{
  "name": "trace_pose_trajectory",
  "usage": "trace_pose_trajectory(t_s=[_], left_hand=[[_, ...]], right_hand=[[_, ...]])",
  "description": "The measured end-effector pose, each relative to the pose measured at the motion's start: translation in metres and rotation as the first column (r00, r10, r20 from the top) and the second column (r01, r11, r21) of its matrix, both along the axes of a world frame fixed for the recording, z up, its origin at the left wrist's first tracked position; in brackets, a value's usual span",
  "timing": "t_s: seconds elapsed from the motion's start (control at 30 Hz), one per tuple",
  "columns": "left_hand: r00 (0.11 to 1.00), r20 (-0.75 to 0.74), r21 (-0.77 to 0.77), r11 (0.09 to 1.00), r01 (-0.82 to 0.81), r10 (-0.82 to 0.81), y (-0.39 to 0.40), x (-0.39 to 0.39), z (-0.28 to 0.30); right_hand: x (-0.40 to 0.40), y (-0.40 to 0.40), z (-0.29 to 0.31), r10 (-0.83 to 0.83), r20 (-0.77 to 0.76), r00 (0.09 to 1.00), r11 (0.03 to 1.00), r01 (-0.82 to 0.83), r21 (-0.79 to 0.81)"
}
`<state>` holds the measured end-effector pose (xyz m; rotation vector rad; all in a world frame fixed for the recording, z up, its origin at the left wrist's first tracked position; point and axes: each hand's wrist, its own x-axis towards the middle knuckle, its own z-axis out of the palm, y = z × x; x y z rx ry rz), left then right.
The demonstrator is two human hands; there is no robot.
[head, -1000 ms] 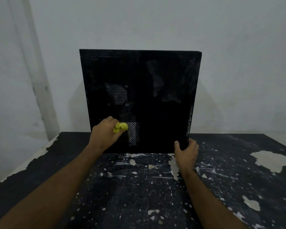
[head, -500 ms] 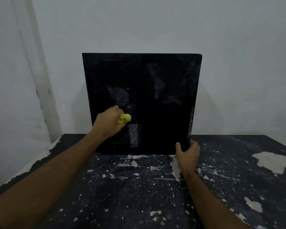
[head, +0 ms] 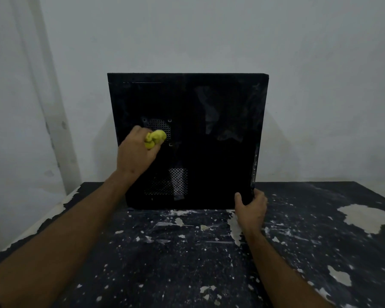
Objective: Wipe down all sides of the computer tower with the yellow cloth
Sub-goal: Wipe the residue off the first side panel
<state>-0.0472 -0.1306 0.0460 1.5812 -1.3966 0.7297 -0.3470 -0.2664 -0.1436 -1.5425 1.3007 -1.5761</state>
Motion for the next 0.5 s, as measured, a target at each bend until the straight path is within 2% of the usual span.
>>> trace_pose_trajectory(t_s=[0.07,0.1,0.13,0.2,0.23,0.27,0.37,0.4,0.43,0.5], left_hand=[[0.985,0.165,0.156,0.987,0.026,-0.053,0.003,0.001,0.0],[0.984,0.17,0.141,0.99,0.024,-0.048,0.003,0.003,0.004],[0.994,0.11,0.07,0.998,0.008,-0.016,0.001,0.006,0.01],[0.993,-0.113,-0.107,0.993,-0.039,0.027,0.001,0.008,0.024],[0.986,-0.163,-0.144,0.988,-0.054,0.031,-0.001,0.007,0.028],[0.991,-0.13,-0.134,0.99,-0.047,0.03,-0.002,0.004,0.029],[0.984,0.173,0.058,0.998,0.038,-0.047,-0.003,-0.001,0.029],[0.975,0.213,0.081,0.996,0.041,-0.058,-0.002,0.003,0.035],[0.982,0.187,0.052,0.998,0.023,-0.033,-0.003,0.007,0.043],[0.999,0.02,-0.077,0.996,-0.036,0.037,-0.003,0.013,0.059]], right_hand=[[0.001,0.0,0.001,-0.011,-0.005,1.0,1.0,0.011,0.006],[0.001,0.001,0.001,-0.015,-0.008,1.0,1.0,0.016,0.008],[0.001,0.002,0.003,-0.018,-0.011,1.0,1.0,0.018,0.007],[0.002,0.003,0.004,-0.019,-0.015,1.0,1.0,0.019,0.001],[0.001,0.003,0.003,-0.017,-0.013,1.0,1.0,0.017,-0.002],[0.0,0.003,0.003,-0.011,-0.013,1.0,1.0,0.011,-0.003],[-0.001,0.003,0.002,0.011,-0.012,1.0,1.0,-0.011,0.003],[-0.002,0.004,0.003,0.013,-0.013,1.0,1.0,-0.013,0.005],[-0.002,0.004,0.003,0.012,-0.015,1.0,1.0,-0.012,0.003],[-0.001,0.005,0.003,0.007,-0.016,1.0,1.0,-0.007,-0.005]])
